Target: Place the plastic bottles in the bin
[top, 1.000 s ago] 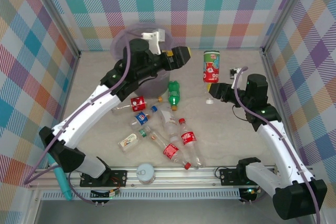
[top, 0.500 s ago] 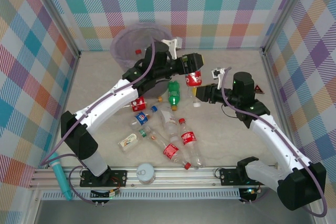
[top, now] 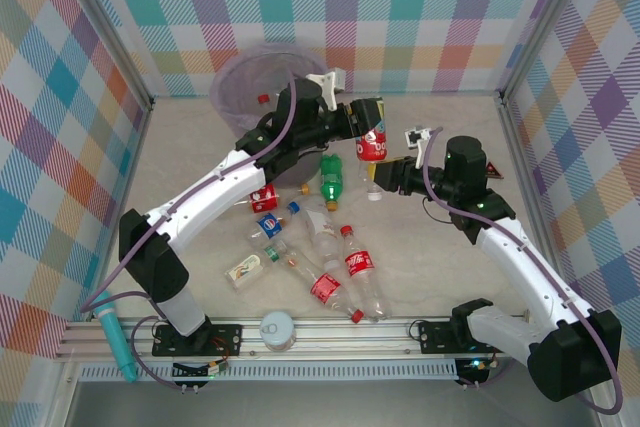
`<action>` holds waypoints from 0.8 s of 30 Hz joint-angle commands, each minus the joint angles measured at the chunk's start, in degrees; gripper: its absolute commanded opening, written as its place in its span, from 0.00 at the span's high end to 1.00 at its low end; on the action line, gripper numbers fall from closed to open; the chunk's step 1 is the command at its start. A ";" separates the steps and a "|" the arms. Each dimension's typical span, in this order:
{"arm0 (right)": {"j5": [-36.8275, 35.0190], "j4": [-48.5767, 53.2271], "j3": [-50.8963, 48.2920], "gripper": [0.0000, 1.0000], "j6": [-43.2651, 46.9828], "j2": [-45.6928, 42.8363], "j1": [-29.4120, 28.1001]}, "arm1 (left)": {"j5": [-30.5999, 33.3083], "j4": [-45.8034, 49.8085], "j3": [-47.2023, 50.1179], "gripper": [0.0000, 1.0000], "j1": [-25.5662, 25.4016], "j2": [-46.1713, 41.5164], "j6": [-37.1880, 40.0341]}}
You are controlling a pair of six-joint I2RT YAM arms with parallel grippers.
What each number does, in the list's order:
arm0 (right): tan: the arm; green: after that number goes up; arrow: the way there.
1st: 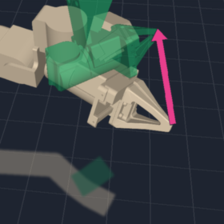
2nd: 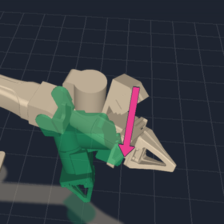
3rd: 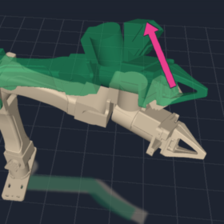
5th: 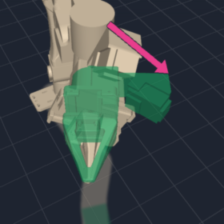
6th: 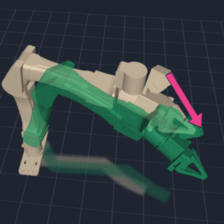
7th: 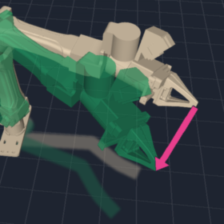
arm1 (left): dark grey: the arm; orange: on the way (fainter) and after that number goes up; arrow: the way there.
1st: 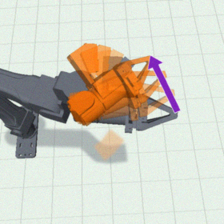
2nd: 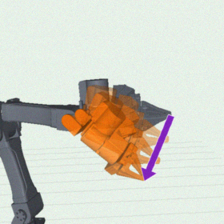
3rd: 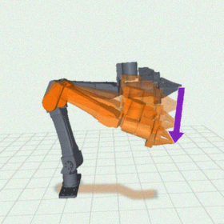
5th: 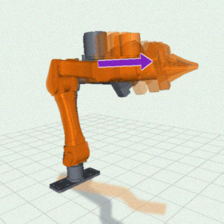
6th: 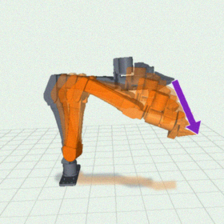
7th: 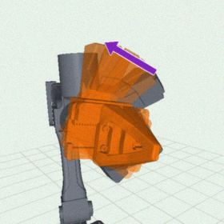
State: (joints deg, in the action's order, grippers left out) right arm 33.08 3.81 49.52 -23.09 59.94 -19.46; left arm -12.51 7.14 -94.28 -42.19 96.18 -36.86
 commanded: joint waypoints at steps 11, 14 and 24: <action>-3.99 1.98 1.84 0.29 0.66 -4.28 -0.41 | -1.29 -4.25 0.41 0.46 -0.10 1.55 -1.10; -9.41 3.77 3.38 0.16 -3.76 -3.99 -0.22 | -3.01 -6.22 0.41 0.45 1.32 1.65 -0.43; -22.10 14.19 7.35 0.01 -10.65 -9.99 -0.14 | -3.33 -5.35 -4.98 0.46 8.69 0.99 5.21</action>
State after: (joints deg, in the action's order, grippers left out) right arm 17.43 12.32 53.89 -33.28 53.21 -19.57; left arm -15.57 2.85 -95.68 -35.35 97.95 -35.05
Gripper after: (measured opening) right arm 0.991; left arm 0.547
